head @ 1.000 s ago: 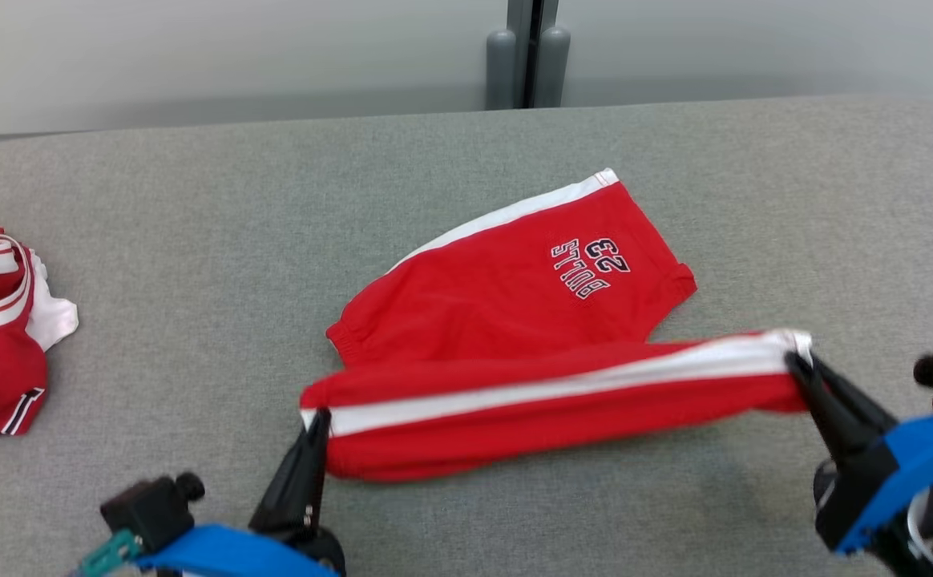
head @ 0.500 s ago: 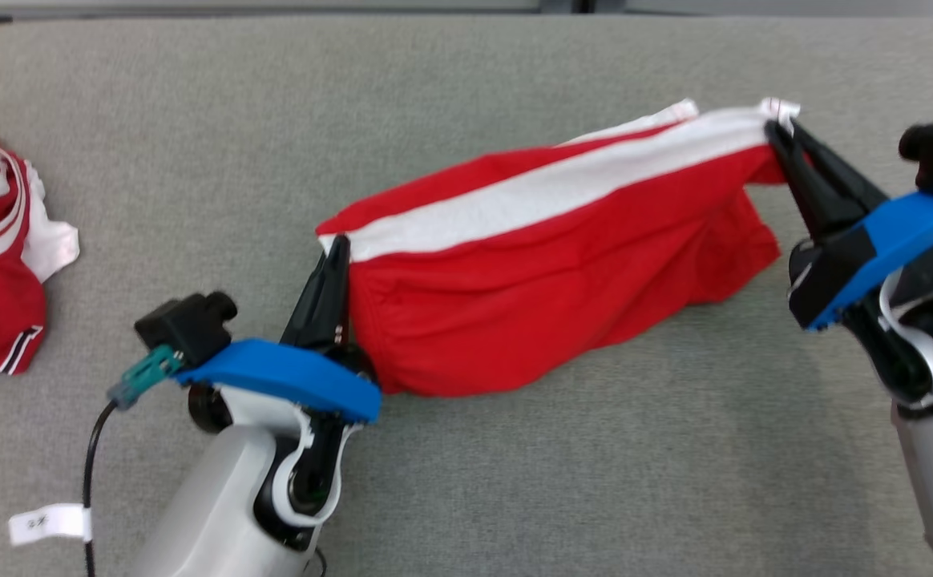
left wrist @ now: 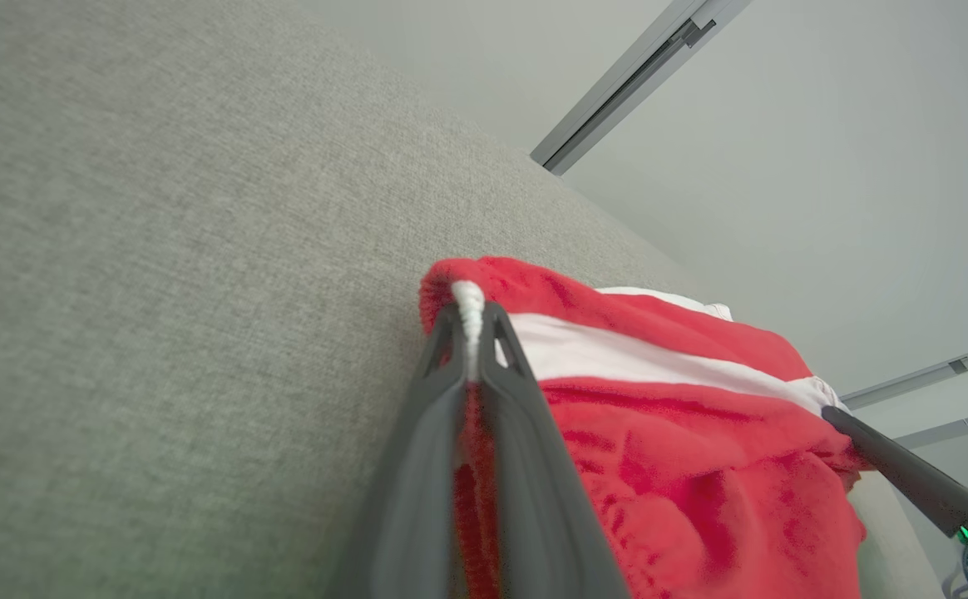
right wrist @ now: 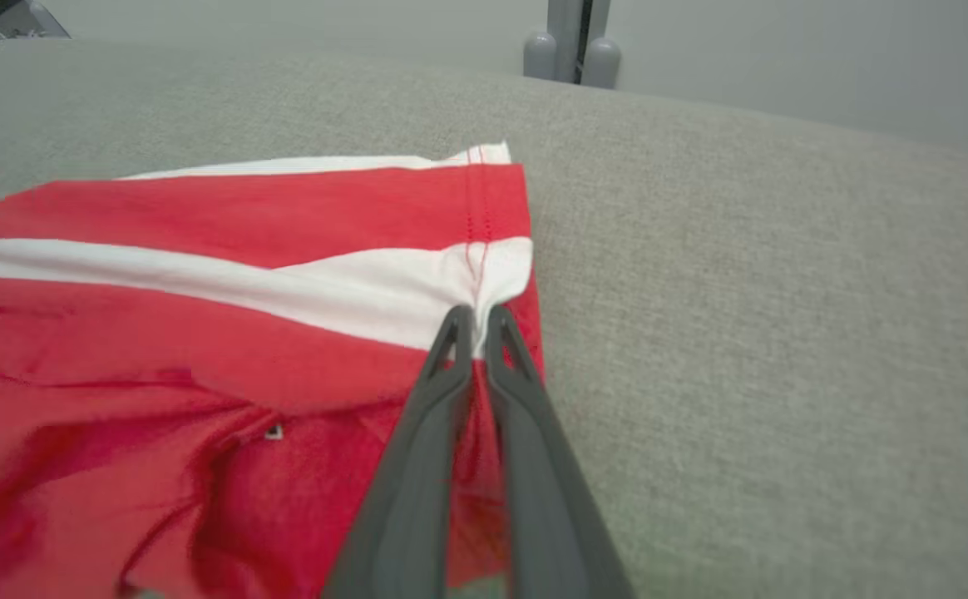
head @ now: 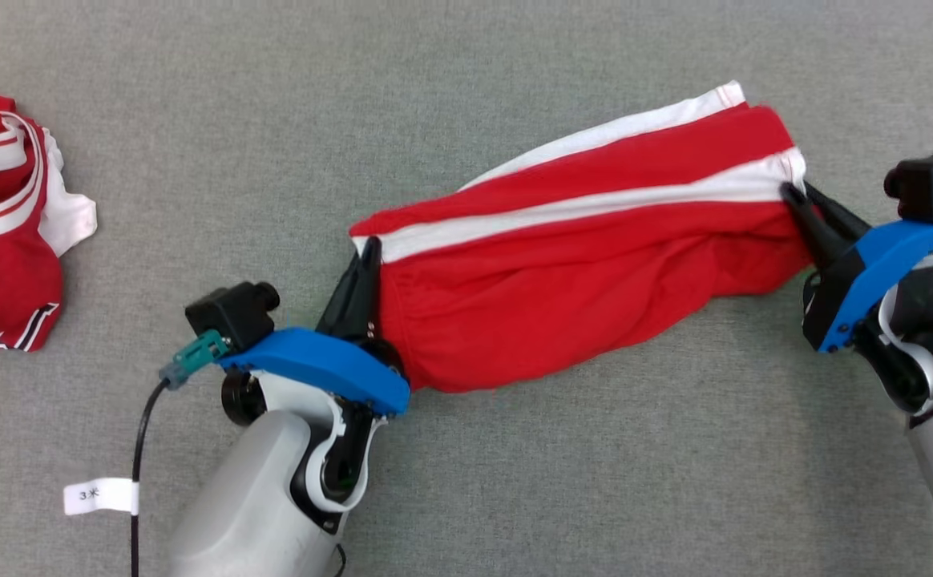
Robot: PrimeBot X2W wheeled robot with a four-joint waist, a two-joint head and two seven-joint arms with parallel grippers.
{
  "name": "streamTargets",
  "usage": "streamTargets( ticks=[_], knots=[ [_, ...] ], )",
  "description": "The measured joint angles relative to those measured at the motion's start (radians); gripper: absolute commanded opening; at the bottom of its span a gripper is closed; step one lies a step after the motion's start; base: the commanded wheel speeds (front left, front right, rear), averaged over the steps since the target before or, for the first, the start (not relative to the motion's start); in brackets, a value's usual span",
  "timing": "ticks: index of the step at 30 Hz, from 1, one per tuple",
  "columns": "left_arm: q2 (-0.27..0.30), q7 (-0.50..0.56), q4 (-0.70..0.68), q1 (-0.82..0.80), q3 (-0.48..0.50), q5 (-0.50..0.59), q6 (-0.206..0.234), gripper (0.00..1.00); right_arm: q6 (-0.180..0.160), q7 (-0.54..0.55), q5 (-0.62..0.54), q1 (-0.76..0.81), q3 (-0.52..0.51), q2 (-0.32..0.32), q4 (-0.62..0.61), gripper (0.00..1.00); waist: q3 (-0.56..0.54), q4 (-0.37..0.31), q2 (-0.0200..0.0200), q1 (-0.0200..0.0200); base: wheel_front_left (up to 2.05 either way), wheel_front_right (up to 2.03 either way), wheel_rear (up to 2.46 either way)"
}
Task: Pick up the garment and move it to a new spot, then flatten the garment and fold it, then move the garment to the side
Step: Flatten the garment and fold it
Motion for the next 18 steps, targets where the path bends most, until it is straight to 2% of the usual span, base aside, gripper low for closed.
streamTargets(
  ticks=[5, 11, 18],
  knots=[
    [0.014, 0.005, 0.001, 0.045, -0.023, 0.004, -0.011, 1.00, 0.000, 0.000, 0.005, 0.008, -0.003, -0.002, 0.021, 1.00, -0.043, -0.009, 0.0000, 0.0000, 0.00, 0.00, 0.00],
    [0.045, -0.053, -0.031, 0.093, -0.008, 0.032, -0.027, 1.00, 0.000, 0.019, 0.017, 0.015, -0.009, -0.001, 0.029, 1.00, -0.116, -0.007, 0.0000, -0.0002, 0.00, 0.00, 0.00],
    [0.120, -0.082, -0.042, 0.092, -0.003, 0.201, -0.007, 1.00, 0.000, 0.156, 0.038, 0.011, -0.045, 0.028, 0.078, 1.00, -0.166, 0.005, 0.0000, -0.0003, 0.00, 0.00, 0.00]
  ],
)
